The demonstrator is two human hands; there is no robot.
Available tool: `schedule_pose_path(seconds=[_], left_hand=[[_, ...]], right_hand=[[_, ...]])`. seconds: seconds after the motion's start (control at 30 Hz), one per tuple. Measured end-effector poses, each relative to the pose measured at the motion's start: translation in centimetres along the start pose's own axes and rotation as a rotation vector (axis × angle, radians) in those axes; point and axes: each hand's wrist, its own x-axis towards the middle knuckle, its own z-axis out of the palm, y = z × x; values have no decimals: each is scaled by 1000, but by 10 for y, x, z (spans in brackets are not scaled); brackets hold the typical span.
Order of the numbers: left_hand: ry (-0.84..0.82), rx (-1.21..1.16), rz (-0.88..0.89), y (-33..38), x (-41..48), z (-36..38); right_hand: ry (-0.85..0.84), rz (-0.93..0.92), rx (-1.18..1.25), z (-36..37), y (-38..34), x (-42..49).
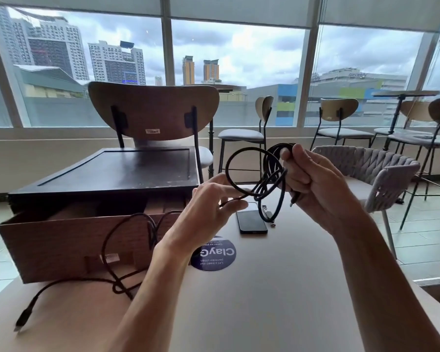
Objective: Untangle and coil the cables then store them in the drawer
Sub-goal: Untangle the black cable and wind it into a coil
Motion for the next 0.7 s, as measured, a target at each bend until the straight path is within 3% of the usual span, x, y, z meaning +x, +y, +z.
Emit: schedule_pose_path(seconds=[0.1,0.27,0.33,0.43,0.57,0.63,0.7], left_hand=[[127,-14,50,3,2,3],[-148,-243,-18,14,3,1],[-144,-359,-18,17,4,-2],[4,-556,-24,19,6,-10],[352,-693,-191,14,8,-18],[435,-629,-281,7,7,-22],[411,-451,-346,2,5,-23]], right_hand=[[85,-8,37,3,4,2],[189,25,-50,6,20,9],[197,48,-75,9,25,11],[193,49,-208,9,26,11],[210,17,-352,4,26,10],[225,-10,-410,0,26,11],[246,-70,-608,-5,27,11]])
